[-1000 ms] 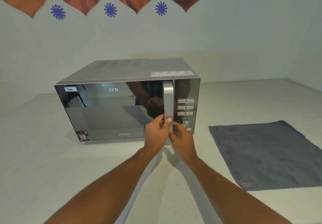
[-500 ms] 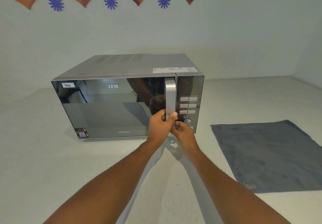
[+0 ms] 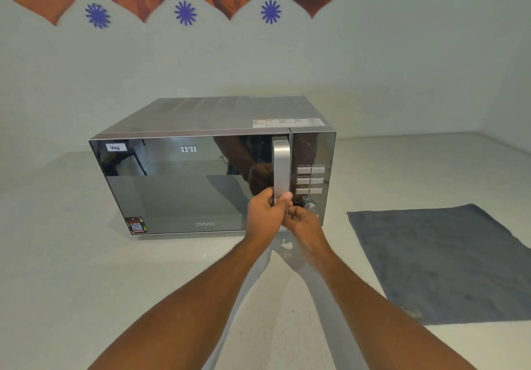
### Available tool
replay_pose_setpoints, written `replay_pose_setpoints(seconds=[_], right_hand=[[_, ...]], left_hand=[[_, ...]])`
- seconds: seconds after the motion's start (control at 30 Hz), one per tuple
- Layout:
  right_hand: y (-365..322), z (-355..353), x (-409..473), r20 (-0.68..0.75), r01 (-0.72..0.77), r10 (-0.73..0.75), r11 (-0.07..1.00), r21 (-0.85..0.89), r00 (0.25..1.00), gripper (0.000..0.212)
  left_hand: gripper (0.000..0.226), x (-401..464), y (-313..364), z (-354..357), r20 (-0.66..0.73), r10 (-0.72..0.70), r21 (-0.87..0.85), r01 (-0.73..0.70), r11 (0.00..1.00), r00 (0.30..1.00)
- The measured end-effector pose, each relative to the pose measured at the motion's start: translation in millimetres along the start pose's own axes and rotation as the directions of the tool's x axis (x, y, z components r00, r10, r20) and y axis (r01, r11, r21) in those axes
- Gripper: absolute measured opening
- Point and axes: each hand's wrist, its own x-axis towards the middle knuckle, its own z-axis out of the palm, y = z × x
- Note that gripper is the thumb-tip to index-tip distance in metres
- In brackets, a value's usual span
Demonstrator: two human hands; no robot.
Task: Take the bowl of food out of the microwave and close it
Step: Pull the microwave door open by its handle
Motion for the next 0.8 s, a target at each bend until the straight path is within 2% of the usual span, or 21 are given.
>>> replay_pose_setpoints(seconds=[0.33,0.53,0.63,0.7,0.8], right_hand=[[6.3,-5.7,-10.0,0.028,0.013,-0.013,1.0,0.009,1.0,0.019],[6.4,-8.9,-38.5,0.07,0.079,-0.078,0.997,-0.013,0.995,0.022],[4.0,-12.7,-60.0,0.085,0.144,-0.143,0.99,0.001,0.986,0.037],[0.9,-14.6,-74.0,0.109,0.165,-0.172,0.984,0.073,0.979,0.036],[-9.1,-11.2,-92.2,0.124,0.158,-0.166,0.985,0.071,0.978,0.04]], left_hand=[[0.027,-16.9,0.4,-7.5,0.023,0.01,0.015,-0.01,1.0,1.0],[0.031,-42.8,2.2,-16.5,0.039,0.05,0.005,-0.05,0.999,0.998],[0.024,-63.7,-0.6,-22.0,0.009,0.101,-0.011,-0.101,0.995,0.995],[0.017,-79.9,-2.4,-26.7,-0.025,0.143,0.013,-0.143,0.99,0.989],[0.024,-104.4,-3.4,-34.6,-0.088,0.177,0.021,-0.176,0.984,0.98]])
